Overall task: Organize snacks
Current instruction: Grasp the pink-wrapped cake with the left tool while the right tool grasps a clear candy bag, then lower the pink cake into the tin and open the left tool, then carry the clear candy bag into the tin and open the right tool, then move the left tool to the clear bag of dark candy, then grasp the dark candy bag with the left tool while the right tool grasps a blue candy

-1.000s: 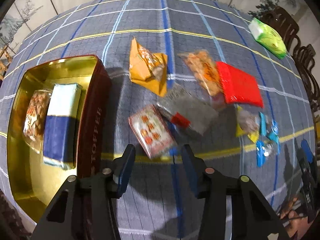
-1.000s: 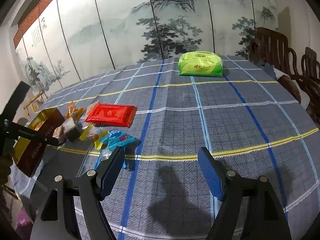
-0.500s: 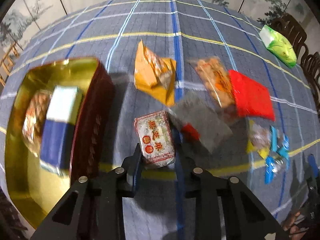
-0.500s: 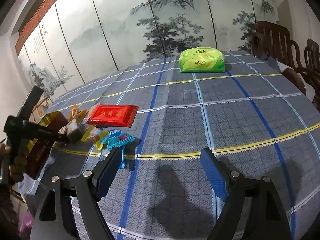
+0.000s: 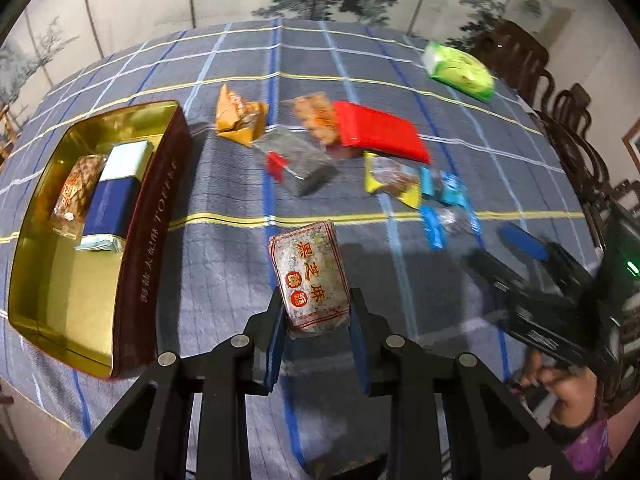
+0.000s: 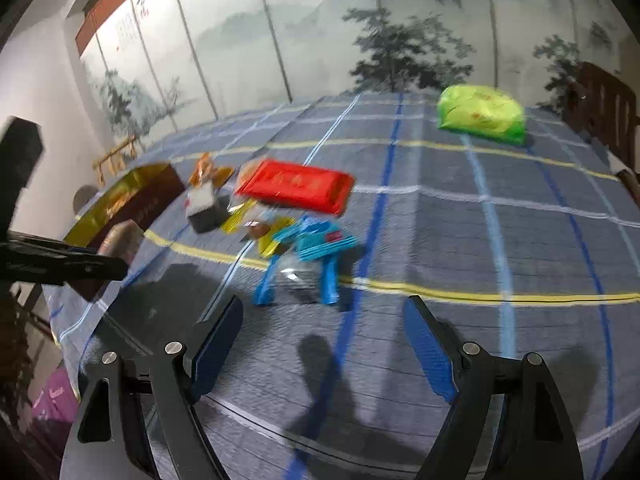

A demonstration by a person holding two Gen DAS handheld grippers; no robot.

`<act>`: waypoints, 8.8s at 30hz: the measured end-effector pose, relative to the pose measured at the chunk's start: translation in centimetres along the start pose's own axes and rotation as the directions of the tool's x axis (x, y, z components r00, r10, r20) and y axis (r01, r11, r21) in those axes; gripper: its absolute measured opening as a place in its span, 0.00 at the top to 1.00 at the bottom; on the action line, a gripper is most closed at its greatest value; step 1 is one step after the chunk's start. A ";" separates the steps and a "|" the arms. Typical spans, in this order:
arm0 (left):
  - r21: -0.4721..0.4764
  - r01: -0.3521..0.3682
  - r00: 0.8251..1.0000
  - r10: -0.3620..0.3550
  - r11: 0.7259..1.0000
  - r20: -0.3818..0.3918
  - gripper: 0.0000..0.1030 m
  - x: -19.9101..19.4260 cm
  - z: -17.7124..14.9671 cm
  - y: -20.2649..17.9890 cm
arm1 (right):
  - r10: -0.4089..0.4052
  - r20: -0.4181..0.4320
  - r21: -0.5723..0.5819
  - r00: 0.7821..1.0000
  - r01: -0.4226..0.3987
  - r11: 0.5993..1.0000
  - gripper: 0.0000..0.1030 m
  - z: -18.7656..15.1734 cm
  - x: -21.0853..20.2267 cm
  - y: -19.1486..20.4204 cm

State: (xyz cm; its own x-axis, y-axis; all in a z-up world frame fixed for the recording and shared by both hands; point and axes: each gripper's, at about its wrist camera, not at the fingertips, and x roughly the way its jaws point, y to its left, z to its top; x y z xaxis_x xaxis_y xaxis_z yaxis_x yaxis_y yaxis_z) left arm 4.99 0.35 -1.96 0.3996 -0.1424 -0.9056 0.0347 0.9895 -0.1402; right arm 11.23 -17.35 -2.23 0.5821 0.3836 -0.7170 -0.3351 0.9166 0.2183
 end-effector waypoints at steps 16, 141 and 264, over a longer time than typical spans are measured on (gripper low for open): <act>0.014 0.015 0.999 -0.015 1.000 0.031 0.75 -2.7 -1.4 0.4 | -0.063 -0.066 -0.031 0.996 0.061 0.998 0.64 1.4 3.2 1.3; -0.218 -0.220 0.950 0.260 0.951 0.174 0.50 -9.6 -10.9 21.6 | 0.219 -0.205 -0.320 0.954 -0.276 0.906 0.67 7.0 9.7 31.1; -0.168 -0.090 0.991 0.104 0.982 0.080 0.67 -6.4 2.7 10.9 | -0.164 -0.034 0.143 0.986 0.167 0.976 0.71 3.0 1.9 -8.7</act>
State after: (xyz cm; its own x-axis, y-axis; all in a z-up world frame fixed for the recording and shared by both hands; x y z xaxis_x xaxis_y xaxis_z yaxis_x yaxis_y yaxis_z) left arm 5.30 12.11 3.39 0.4729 -0.0359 -0.8804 -0.1555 0.9801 -0.1235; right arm 17.45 -24.23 -3.51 0.6032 0.2243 -0.7654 -0.1241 0.9743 0.1878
